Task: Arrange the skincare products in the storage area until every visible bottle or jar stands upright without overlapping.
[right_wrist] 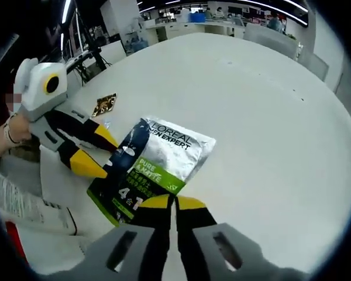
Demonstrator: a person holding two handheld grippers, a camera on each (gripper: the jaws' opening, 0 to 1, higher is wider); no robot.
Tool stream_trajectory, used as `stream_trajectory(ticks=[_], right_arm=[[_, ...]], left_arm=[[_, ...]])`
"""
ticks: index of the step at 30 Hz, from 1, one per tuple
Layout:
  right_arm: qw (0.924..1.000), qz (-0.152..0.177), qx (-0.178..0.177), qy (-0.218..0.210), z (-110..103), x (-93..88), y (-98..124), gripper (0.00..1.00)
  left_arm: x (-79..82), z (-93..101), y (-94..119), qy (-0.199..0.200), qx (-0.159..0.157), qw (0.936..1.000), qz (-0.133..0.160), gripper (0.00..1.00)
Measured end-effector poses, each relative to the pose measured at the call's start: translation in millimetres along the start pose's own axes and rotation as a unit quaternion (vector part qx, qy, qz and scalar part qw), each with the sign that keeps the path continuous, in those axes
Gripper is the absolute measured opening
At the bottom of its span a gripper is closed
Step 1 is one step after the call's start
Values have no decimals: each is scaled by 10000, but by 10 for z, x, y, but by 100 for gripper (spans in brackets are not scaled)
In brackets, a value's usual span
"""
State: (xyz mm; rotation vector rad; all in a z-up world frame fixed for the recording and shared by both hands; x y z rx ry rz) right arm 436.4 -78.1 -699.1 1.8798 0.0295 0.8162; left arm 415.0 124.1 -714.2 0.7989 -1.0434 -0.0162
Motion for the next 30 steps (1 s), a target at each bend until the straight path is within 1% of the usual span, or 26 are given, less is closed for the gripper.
stream_trajectory(ticks=[1, 2, 4, 5, 6, 7, 8, 11, 12, 13, 15, 17, 18, 20, 21, 22, 23, 24, 25, 26, 27, 28, 29, 30], right_arm=[[10000, 14, 1, -12, 0, -1, -1, 1], [10000, 56, 22, -3, -9, -6, 0, 1], [9999, 129, 54, 11, -23, -2, 12, 1], [9997, 191, 142, -17, -36, 10, 16, 1], [9985, 403, 333, -157, -75, 36, 27, 1], [9988, 395, 260, -145, -64, 37, 53, 1], [9987, 396, 301, -106, -76, 43, 75, 1], [9973, 551, 451, -153, -103, 65, 122, 1], [9956, 697, 570, -259, -124, 78, 144, 1], [9947, 770, 601, -311, -131, 84, 162, 1], [9941, 825, 637, -298, -149, 82, 207, 1], [9924, 942, 741, -294, -188, 87, 234, 1], [9907, 1011, 867, -294, -228, 98, 251, 1], [9884, 1120, 975, -306, -289, 127, 273, 1], [9879, 1154, 998, -276, -313, 142, 282, 1], [9875, 1178, 1020, -232, -352, 166, 296, 1], [9861, 1240, 1086, -210, -381, 187, 307, 1], [9832, 1317, 1244, -236, -426, 212, 321, 1], [9817, 1365, 1307, -244, -456, 228, 337, 1], [9765, 1482, 1555, -187, -546, 276, 369, 1], [9755, 1473, 1627, -173, -592, 299, 383, 1], [9754, 1475, 1635, -112, -630, 322, 396, 1], [9775, 1472, 1501, 190, -685, 369, 413, 1], [9785, 1427, 1450, 333, -720, 387, 424, 1]], left_arm=[[-3, -4, -2, 66, -15, 10000, 33, 22], [-6, -2, -1, 224, -44, 9997, 113, 23], [-23, -7, 10, 314, -51, 9993, 187, 23], [-30, -5, 15, 339, -51, 9992, 206, 23], [-34, 0, 26, 383, -70, 9989, 259, 24], [-41, -1, 40, 408, -39, 9988, 271, 25], [-39, -2, 64, 428, -38, 9985, 349, 24], [-13, -20, 157, 550, 1, 9970, 551, 21], [4, -31, 193, 577, 33, 9962, 648, 21], [31, -41, 249, 632, 40, 9949, 789, 19], [88, -44, 372, 640, -8, 9923, 1063, 11], [136, -19, 487, 476, -95, 9912, 1229, 4], [165, -7, 552, 483, -61, 9902, 1308, 2], [226, 16, 628, 320, -64, 9883, 1492, 4], [240, 32, 655, 317, -103, 9878, 1519, 4], [264, 65, 680, 195, -288, 9863, 1612, 4], [269, 103, 709, 145, -467, 9855, 1624, 2], [266, 152, 750, 97, -630, 9852, 1593, 2], [258, 166, 766, 31, -571, 9863, 1550, 3], [252, 173, 779, -230, -395, 9882, 1465, 3], [255, 168, 785, -385, -151, 9891, 1414, 3], [261, 170, 791, -586, 23, 9893, 1337, 1], [265, 174, 795, -608, 37, 9894, 1322, 2], [293, 215, 819, -510, -46, 9891, 1380, 1]])
Point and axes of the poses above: the point that each gripper's makers call its tool centre point, and the gripper's own axes: y roughly backward along the fingers, z roughly to its right, x roughly out of its top, the point moved 10 cm from there along y, roughly backward along the fingers, and after that the axes turned 11 degrees about -y, right-handed, at the moved point
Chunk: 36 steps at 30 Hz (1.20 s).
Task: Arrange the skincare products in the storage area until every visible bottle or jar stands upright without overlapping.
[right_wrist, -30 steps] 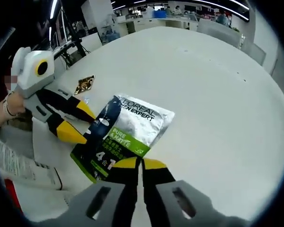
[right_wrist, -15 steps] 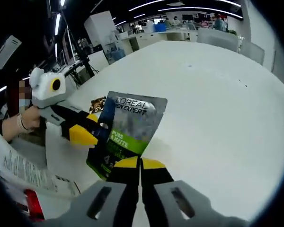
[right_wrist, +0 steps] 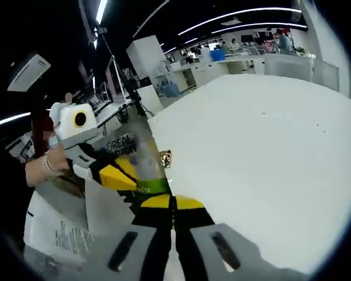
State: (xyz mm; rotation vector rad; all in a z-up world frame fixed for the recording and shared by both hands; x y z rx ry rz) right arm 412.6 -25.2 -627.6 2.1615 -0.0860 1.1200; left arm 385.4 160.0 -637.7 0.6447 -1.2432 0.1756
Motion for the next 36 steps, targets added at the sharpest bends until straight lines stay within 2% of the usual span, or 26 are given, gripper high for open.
stream_trajectory(ticks=[2, 7, 10, 16, 20, 25, 27, 31, 36], right_arm=[[9998, -63, -75, 196, -45, 44, -1, 1], [9998, 71, 60, 197, -140, 128, 49, 1], [9989, 130, 85, 443, -252, 190, 73, 1], [9958, 347, 80, 845, -460, 344, 112, 1], [9927, 507, 155, 1080, -632, 463, 199, 8], [9868, 710, 113, 1448, -839, 524, 288, 10], [9869, 761, 91, 1421, -901, 508, 302, 11], [9854, 824, 150, 1484, -1083, 447, 339, 15], [9827, 1028, 339, 1505, -1319, 405, 440, 16]], left_arm=[[57, 3, 43, 8, 37, 9999, 117, 0], [133, -44, 193, -35, 87, 9998, 190, 0], [215, -11, 279, -83, 155, 9996, 228, 0], [373, 18, 477, -660, 394, 9965, 327, 0], [510, 31, 680, -945, 482, 9931, 497, 0], [518, 28, 882, -1227, 643, 9901, 211, 0], [483, 48, 956, -1318, 729, 9886, 71, 0], [401, 102, 1065, -1336, 785, 9878, -127, 0], [304, 166, 1176, -1289, 985, 9863, -311, 0]])
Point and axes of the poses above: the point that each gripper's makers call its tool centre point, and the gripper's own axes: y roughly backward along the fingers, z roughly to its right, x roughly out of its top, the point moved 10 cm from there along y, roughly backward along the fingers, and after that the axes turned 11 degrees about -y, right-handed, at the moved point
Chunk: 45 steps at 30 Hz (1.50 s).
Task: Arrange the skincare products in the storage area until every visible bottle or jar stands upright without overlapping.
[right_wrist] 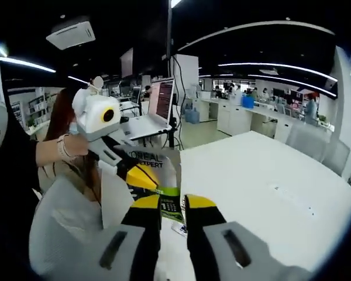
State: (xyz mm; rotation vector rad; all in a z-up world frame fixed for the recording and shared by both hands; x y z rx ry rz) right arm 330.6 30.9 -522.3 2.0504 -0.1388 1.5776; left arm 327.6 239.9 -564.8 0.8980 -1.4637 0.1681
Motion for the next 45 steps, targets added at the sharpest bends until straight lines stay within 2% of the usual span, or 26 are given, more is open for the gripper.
stream_trajectory(ticks=[7, 8, 10, 12, 14, 17, 21, 24, 26, 29, 31, 35, 37, 41, 44, 45], right_arm=[[9999, -36, 99, -6, -301, -98, 77, 20], [9996, -264, 40, 66, -349, -189, 96, 20], [9993, -357, -39, 54, -401, -298, 107, 20], [9989, -445, 51, -129, -473, -404, 133, 20], [9987, -354, 7, -368, -532, -477, 158, 20], [9980, -392, 50, -485, -614, -595, 178, 20], [9958, -513, -15, -757, -731, -786, 204, 20], [9932, -520, 15, -1044, -833, -914, 198, 20], [9922, -662, -142, -1049, -867, -1007, 188, 20], [9892, -635, -219, -1300, -911, -1131, 174, 21], [9890, -664, -311, -1288, -913, -1225, 165, 22], [9846, -1139, -591, -1183, -881, -1446, 153, 24], [9853, -1066, -613, -1183, -865, -1505, 133, 26], [9829, -819, -473, -1578, -830, -1567, 119, 27], [9832, -801, -441, -1580, -814, -1576, 90, 29], [9825, -888, -405, -1588, -803, -1590, 71, 30]], left_arm=[[-39, 88, 114, 47, -44, 10000, -11, 0], [-52, 101, 131, 82, -77, 9999, -36, 0], [-67, 128, 154, 101, -115, 9999, -79, 0], [-88, 179, 193, 137, -211, 9996, -113, 0], [-108, 235, 228, 169, -305, 9992, -202, 0], [-161, 312, 262, 153, -351, 9985, -386, 0], [-187, 380, 289, 110, -433, 9979, -474, 0], [-196, 457, 309, 145, -627, 9963, -569, 0], [-205, 515, 304, 132, -762, 9948, -660, 0], [-227, 592, 280, 87, -939, 9929, -726, 0], [-238, 639, 270, 32, -1074, 9914, -741, 0], [-225, 688, 283, -190, -1215, 9896, -741, 0], [-217, 720, 295, -188, -1388, 9871, -774, 0], [-175, 792, 316, -128, -1786, 9823, -544, 0], [-160, 804, 307, -179, -1845, 9817, -440, 0], [-157, 805, 303, -165, -1887, 9809, -433, 0]])
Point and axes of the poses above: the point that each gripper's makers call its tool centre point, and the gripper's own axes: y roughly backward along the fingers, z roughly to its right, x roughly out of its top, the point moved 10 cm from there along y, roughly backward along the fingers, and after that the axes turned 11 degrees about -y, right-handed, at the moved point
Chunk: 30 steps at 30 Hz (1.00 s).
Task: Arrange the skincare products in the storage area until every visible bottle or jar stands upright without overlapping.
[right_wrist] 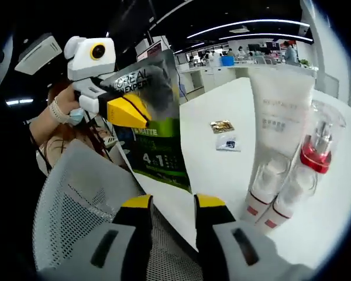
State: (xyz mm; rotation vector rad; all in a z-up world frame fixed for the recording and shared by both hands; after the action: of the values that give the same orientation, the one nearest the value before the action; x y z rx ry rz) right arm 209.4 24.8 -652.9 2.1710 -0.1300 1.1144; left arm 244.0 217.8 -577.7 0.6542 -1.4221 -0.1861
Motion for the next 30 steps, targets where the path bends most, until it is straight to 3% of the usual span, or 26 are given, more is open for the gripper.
stream_trajectory(ticks=[6, 11, 15, 22, 26, 28, 30], right_arm=[[9998, 27, 204, 10, -9, 19, -29, 31], [9981, 87, 605, -102, -60, 68, -16, 23], [9986, 84, 519, -13, -25, 80, 3, 16], [9960, -9, 820, -361, 16, 60, 66, 3], [9945, -54, 903, -529, 9, 46, 71, 1], [9927, 1, 1018, -647, 17, 42, 73, 1], [9911, 127, 1107, -725, 23, 52, 93, 1]], left_arm=[[86, 79, -40, -97, -702, 9973, 213, 0], [128, 53, -81, -147, -849, 9959, 260, 0], [153, 52, -102, -197, -1015, 9943, 263, 0], [117, -60, -171, -61, -927, 9950, 374, 0], [68, -170, -210, 99, -922, 9948, 434, 0], [72, -200, -241, 172, -912, 9930, 735, 0], [90, -256, -239, 432, -785, 9896, 1128, 6]])
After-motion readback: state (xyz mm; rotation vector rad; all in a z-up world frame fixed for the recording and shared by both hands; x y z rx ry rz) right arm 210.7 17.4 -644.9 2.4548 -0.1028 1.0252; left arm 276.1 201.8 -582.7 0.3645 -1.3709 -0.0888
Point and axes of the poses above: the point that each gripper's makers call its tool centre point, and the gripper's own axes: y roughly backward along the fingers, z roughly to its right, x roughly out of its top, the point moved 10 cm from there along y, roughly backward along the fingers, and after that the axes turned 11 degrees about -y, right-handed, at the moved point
